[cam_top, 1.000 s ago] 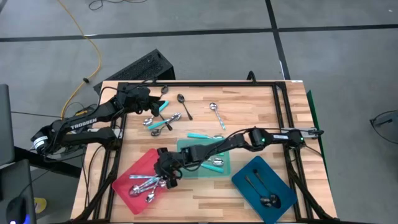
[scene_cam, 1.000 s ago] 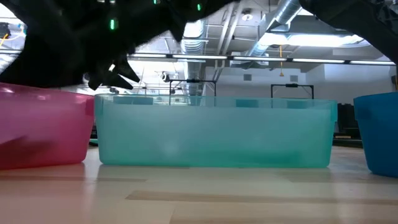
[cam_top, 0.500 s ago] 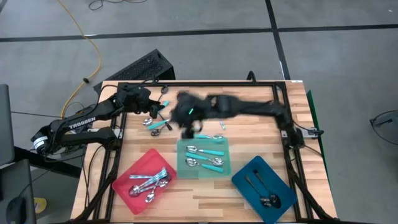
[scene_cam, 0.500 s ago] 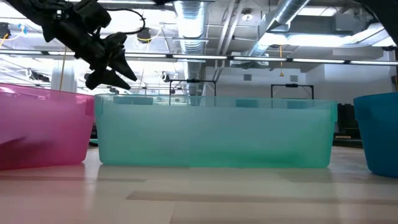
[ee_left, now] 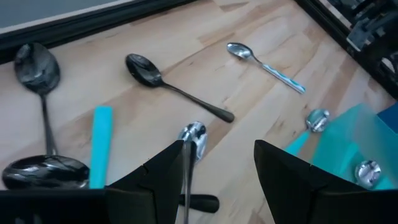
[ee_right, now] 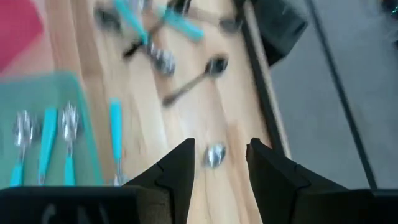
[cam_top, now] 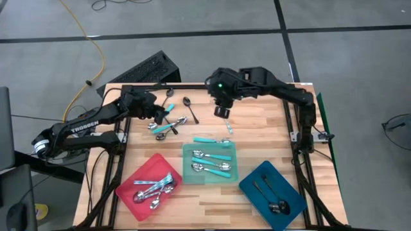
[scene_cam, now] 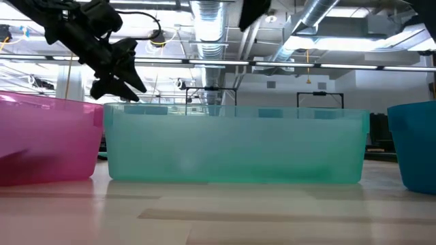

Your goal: Sort silverware by color (type)

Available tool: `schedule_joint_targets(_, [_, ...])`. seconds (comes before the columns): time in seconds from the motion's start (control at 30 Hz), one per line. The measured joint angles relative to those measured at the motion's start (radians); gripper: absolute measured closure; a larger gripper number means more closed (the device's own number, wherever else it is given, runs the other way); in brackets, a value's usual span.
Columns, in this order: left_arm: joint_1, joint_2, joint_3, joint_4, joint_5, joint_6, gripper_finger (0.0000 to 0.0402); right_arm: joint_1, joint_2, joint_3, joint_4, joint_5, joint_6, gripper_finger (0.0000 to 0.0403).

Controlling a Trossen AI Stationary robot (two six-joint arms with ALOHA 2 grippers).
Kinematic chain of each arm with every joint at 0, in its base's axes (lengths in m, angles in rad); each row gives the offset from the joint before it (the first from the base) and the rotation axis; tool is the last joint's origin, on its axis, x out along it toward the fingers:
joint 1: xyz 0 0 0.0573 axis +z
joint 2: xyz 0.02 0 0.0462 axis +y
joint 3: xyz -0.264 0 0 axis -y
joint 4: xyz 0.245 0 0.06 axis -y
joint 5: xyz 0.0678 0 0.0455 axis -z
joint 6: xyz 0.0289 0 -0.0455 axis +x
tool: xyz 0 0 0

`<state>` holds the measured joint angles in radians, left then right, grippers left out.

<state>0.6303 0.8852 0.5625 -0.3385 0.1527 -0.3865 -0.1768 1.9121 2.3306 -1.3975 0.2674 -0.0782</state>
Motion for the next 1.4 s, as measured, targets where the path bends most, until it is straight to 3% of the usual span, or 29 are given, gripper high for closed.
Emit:
schedule_joint_targets(0.17, [-0.050, 0.000, 0.004, -0.036, -0.022, 0.027, 0.0220, -0.017, -0.042, 0.001, -0.085, 0.000, -0.010, 0.0237])
schedule_joint_targets(0.3, [-0.096, 0.043, 0.095, -0.170, -0.113, 0.047, 0.0221, -0.030, -0.095, 0.001, -0.127, 0.028, -0.016, 0.0237])
schedule_joint_targets(0.6, [-0.259, 0.283, 0.375, -0.451, -0.324, 0.122, 0.0221, -0.091, -0.236, 0.001, -0.166, 0.084, -0.043, 0.0237])
schedule_joint_targets(0.77, [-0.315, 0.409, 0.403, -0.517, -0.424, 0.172, 0.0221, -0.143, -0.305, 0.001, -0.166, 0.084, -0.083, 0.0237])
schedule_joint_targets(0.97, [-0.317, 0.566, 0.397, -0.472, -0.449, 0.198, 0.0221, -0.173, -0.359, 0.001, -0.167, 0.076, -0.091, 0.0237])
schedule_joint_targets(1.03, [-0.312, 0.596, 0.397, -0.417, -0.411, 0.240, 0.0221, -0.173, -0.369, 0.001, -0.169, 0.072, -0.105, 0.0237])
schedule_joint_targets(1.13, [-0.302, 0.624, 0.397, -0.368, -0.315, 0.266, 0.0221, -0.173, -0.381, 0.001, -0.173, 0.071, -0.110, 0.0237])
schedule_joint_targets(1.4, [-0.252, 0.639, 0.366, -0.412, -0.321, 0.274, 0.0221, -0.163, -0.404, 0.001, -0.173, 0.070, -0.098, 0.0237])
